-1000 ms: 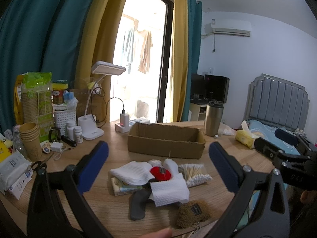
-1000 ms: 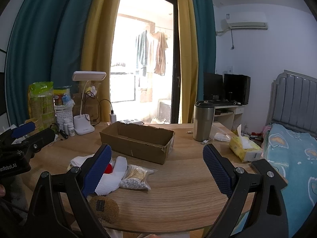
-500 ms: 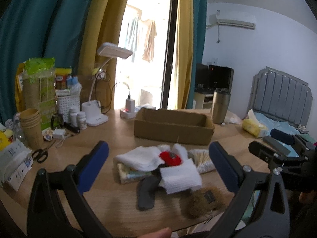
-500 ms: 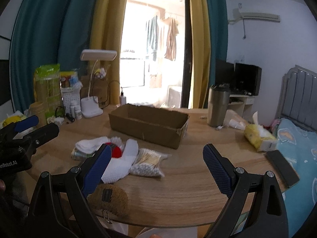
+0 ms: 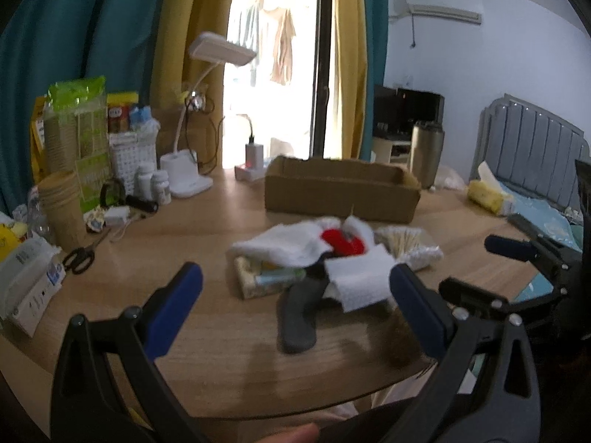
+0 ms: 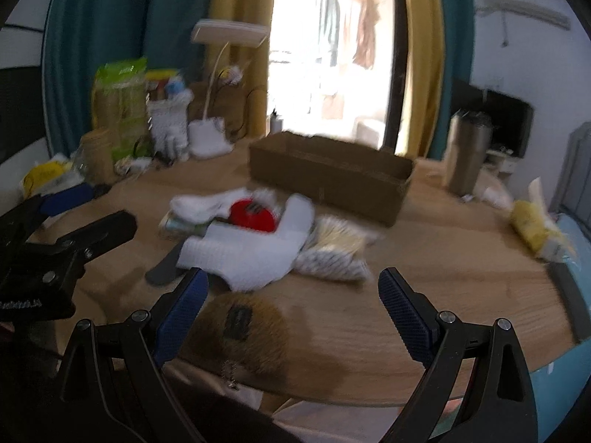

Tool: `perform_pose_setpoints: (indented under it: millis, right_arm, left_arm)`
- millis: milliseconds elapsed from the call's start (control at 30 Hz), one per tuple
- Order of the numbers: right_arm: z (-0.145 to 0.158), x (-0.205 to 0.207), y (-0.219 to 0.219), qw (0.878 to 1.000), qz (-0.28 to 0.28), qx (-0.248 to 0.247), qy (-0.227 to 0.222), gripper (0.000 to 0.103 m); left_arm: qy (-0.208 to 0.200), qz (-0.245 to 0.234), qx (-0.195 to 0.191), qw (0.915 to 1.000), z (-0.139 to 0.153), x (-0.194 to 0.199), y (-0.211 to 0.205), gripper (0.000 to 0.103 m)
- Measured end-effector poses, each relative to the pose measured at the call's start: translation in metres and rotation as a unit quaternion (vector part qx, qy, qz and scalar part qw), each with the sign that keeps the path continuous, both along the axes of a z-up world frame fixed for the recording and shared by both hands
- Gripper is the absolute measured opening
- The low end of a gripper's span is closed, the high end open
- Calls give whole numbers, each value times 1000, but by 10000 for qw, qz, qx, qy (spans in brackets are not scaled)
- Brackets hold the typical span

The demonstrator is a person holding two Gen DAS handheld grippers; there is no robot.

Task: Organize soft objects
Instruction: 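Reach the right tool to the brown plush keychain and close on it, then grasp the white towel with the left tool while the right tool holds the plush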

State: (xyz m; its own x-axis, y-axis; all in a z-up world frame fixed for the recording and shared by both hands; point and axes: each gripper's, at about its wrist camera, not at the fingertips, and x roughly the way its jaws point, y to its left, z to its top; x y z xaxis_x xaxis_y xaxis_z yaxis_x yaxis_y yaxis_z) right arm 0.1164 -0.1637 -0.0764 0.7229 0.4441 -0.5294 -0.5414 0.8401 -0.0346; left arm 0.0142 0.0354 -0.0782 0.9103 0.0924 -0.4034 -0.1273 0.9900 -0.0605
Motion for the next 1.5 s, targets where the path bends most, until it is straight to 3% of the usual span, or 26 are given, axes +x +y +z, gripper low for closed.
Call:
perform_pose_setpoints:
  millis: [300, 400, 467, 567, 633, 900, 1033, 1133, 1300, 1500]
  right_arm:
    - [-31, 12, 10, 9979, 271, 0, 589, 94]
    - [-40, 16, 9, 9969, 306, 37, 728, 85]
    - [-42, 17, 7, 9966, 311, 96, 751, 84]
    - [-43, 17, 4, 9963, 398, 170, 748, 69]
    - [-43, 16, 1, 9963, 424, 221, 717, 51]
    - [-40, 20, -31, 9981, 79, 310, 523, 45]
    - [-39, 26, -52, 9980, -185, 392, 454, 44]
    - [-40, 29, -65, 9976, -319, 460, 415, 45]
    - [-42, 33, -79, 9962, -479, 590, 430, 45]
    - [-43, 33, -82, 9957, -496, 647, 431, 45]
  left_arm:
    - [438, 6, -73, 9990, -25, 12, 5, 102]
    - [539, -32, -77, 9985, -31, 15, 2, 102]
    - [586, -55, -36, 9983, -32, 18, 0, 102]
    - [568, -147, 120, 9982, -31, 22, -6, 102]
    - [555, -229, 255, 9979, -29, 26, -12, 102]
    - [476, -624, 621, 9950, -20, 51, -42, 101]
    - [625, -872, 766, 9913, -21, 70, -60, 101]
    - [768, -1076, 792, 9880, -25, 81, -71, 84]
    - [1079, -1328, 687, 9829, -36, 98, -82, 72]
    - [1301, -1248, 601, 9818, -44, 107, -84, 54]
